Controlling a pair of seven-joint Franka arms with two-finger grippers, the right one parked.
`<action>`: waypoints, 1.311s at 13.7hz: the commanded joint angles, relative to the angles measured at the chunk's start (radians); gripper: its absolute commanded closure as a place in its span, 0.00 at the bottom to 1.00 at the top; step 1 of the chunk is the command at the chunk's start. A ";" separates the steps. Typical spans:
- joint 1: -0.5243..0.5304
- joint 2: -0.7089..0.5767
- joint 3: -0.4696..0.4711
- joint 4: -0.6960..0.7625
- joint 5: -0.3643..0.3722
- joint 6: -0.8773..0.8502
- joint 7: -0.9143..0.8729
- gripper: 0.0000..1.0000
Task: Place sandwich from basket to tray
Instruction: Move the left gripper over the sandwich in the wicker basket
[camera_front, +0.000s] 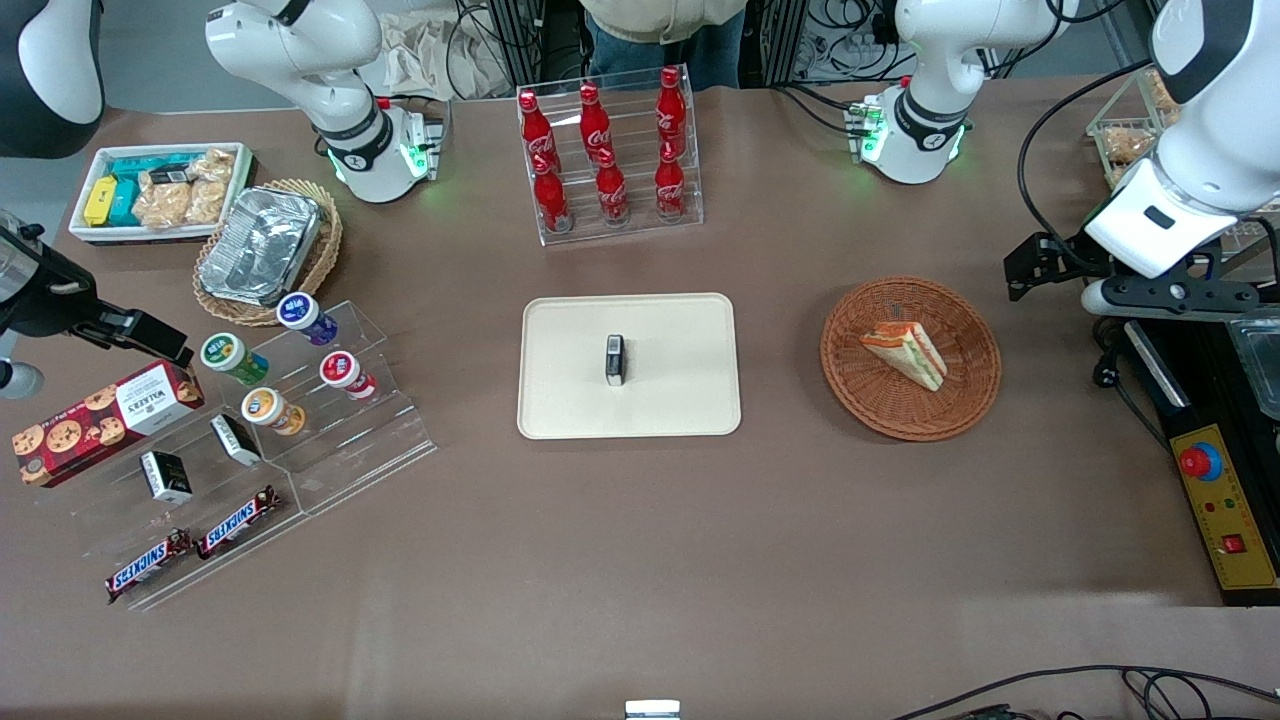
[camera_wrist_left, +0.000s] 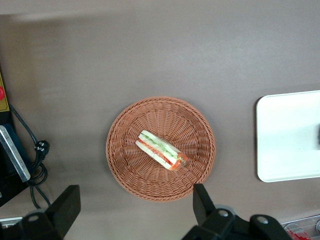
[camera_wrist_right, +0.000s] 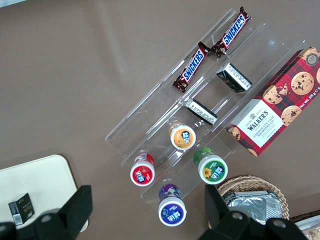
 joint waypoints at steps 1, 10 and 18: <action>-0.003 0.009 0.000 0.026 0.010 -0.012 -0.019 0.00; 0.004 -0.056 -0.043 -0.104 0.077 -0.012 -0.070 0.00; 0.000 -0.173 -0.045 -0.429 0.041 0.227 -0.229 0.00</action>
